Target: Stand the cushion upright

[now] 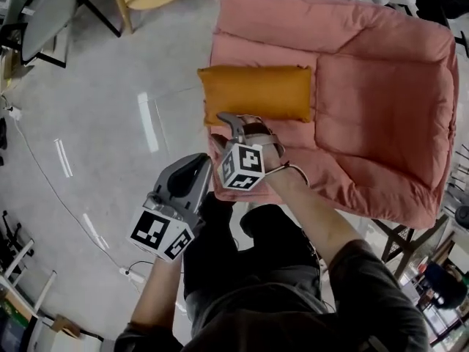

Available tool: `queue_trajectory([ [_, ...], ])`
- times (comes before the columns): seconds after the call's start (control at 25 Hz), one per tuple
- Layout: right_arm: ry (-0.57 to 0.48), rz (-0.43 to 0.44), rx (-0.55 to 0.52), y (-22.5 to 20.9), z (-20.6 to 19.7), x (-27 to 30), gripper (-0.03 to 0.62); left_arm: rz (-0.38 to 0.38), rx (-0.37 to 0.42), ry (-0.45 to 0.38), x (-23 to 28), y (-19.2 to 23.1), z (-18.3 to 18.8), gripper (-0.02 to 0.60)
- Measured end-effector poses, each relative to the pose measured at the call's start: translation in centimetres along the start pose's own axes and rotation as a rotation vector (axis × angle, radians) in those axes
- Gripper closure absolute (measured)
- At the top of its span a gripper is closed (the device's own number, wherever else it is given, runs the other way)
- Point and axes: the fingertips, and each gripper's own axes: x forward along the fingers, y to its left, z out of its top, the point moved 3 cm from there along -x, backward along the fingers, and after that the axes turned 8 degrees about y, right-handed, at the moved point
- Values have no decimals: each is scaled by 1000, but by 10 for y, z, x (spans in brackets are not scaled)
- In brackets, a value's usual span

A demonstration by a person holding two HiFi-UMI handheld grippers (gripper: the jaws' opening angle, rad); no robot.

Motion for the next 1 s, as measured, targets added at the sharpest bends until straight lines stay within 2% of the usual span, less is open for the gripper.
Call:
queue_trajectory([
  [0.2, 96, -9, -123, 12, -13, 58, 385, 13, -38, 11, 12, 28, -21, 569],
  [0.44, 199, -105, -229, 10, -35, 103, 389, 23, -66, 22, 25, 47, -45, 569],
  [0.52, 203, -135, -217, 3, -38, 106, 500, 21, -70, 28, 27, 48, -49, 569],
  [0.6, 183, -129, -174, -3, -36, 101, 544, 17, -73, 33, 25, 48, -47, 569],
  [0.72, 124, -118, -66, -16, -27, 76, 562, 8, -72, 35, 18, 46, -36, 569],
  [0.84, 46, -142, 91, -39, -20, 36, 565, -10, -55, 24, 14, 39, -16, 569],
  [1.0, -63, -218, 329, -80, -19, -36, 565, -42, -14, 18, 8, 19, 18, 569],
])
